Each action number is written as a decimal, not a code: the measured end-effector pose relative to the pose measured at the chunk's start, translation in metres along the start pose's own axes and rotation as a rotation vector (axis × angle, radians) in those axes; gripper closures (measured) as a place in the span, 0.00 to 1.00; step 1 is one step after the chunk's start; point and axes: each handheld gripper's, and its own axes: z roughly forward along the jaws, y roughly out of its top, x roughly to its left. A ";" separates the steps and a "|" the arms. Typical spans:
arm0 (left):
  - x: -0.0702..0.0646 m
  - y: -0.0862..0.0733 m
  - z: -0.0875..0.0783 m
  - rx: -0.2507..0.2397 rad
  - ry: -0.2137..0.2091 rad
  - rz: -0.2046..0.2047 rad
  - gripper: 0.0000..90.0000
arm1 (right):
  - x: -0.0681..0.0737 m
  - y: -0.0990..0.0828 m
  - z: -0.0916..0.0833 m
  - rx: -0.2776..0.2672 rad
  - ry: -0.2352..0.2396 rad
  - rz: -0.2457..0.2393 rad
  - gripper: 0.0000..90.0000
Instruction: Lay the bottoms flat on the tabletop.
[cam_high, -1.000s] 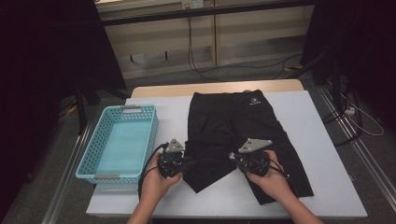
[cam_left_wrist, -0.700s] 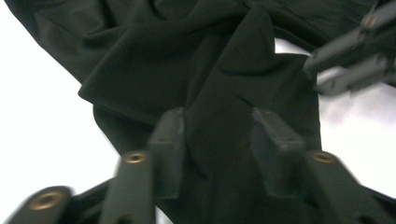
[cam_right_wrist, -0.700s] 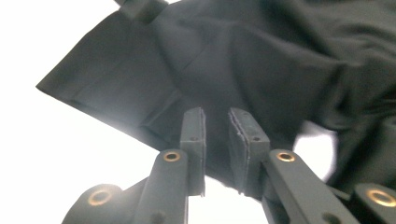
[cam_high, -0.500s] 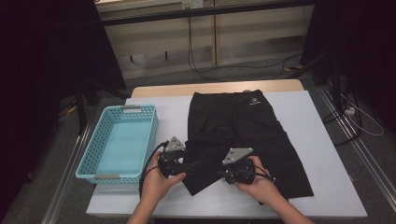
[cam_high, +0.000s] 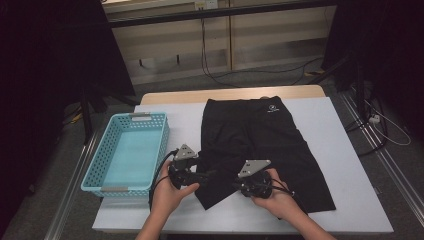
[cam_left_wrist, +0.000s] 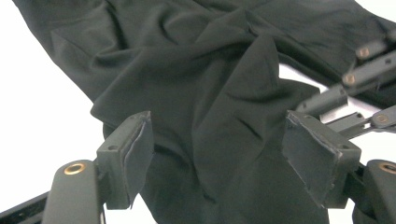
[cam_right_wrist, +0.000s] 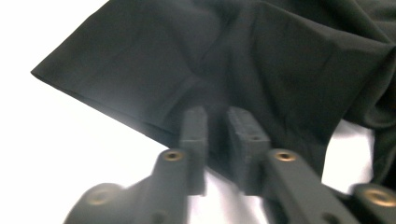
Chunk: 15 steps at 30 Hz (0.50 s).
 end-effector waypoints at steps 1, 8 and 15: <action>0.000 0.001 -0.001 -0.005 0.000 -0.002 0.29 | 0.000 0.001 0.000 0.002 -0.002 -0.001 0.94; 0.001 0.002 -0.004 -0.010 0.006 0.001 0.29 | -0.002 0.002 -0.002 0.025 0.013 0.032 1.00; 0.004 0.001 -0.008 -0.010 0.011 0.002 0.29 | 0.004 0.000 -0.010 0.054 0.050 0.051 1.00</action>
